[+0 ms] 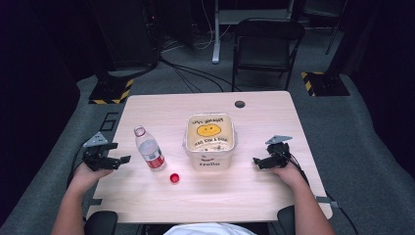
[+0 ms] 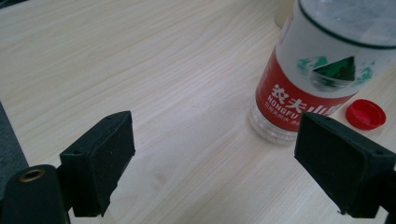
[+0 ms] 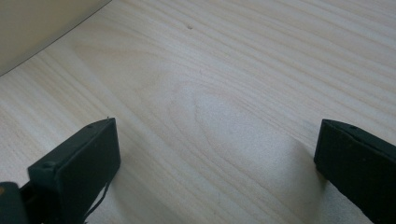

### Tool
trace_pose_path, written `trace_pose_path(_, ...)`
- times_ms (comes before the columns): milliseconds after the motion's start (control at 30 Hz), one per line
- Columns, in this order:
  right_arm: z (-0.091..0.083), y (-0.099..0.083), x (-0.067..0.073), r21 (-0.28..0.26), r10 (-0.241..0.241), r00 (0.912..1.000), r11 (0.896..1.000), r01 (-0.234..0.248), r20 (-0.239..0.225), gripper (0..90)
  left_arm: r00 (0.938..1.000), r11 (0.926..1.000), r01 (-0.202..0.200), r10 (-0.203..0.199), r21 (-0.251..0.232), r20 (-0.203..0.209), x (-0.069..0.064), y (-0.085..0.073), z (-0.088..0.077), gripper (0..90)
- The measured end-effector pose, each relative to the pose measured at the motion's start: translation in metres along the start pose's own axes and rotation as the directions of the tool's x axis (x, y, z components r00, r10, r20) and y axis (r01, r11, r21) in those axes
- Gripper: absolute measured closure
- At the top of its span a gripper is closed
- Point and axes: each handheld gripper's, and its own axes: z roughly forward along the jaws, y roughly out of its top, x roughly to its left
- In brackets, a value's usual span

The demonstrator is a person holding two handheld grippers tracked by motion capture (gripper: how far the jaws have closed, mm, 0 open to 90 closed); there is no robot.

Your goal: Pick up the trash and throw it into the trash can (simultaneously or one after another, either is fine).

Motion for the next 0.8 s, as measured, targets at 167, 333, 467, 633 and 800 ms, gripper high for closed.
trace_pose_path(167,0.000,0.000,0.000,0.001,-0.001,1.0000,1.000,0.001,0.000,0.0,0.9999,0.9998,-0.016,0.016,-0.010,-0.004,-0.007,0.007,-0.002,6.0)
trace_pose_path(333,0.000,0.000,-0.001,0.003,-0.013,0.9999,1.000,0.013,-0.004,0.0,0.9986,0.9993,-0.038,0.038,0.001,0.036,-0.017,0.016,-0.007,0.4)
trace_pose_path(467,0.000,0.000,-0.001,0.003,-0.013,0.9999,1.000,0.013,-0.004,0.0,0.9982,0.9995,-0.029,0.029,-0.007,0.052,-0.020,0.019,-0.009,0.3)
trace_pose_path(633,0.000,0.000,-0.001,0.002,-0.014,0.9999,1.000,0.014,-0.005,0.0,0.9969,0.9991,-0.027,0.029,-0.034,0.073,-0.023,0.022,-0.009,0.3)
trace_pose_path(800,0.000,0.000,0.000,0.004,-0.010,0.9999,1.000,0.010,-0.005,0.0,0.9932,0.9979,-0.055,0.058,-0.033,0.101,-0.028,0.028,-0.009,0.2)
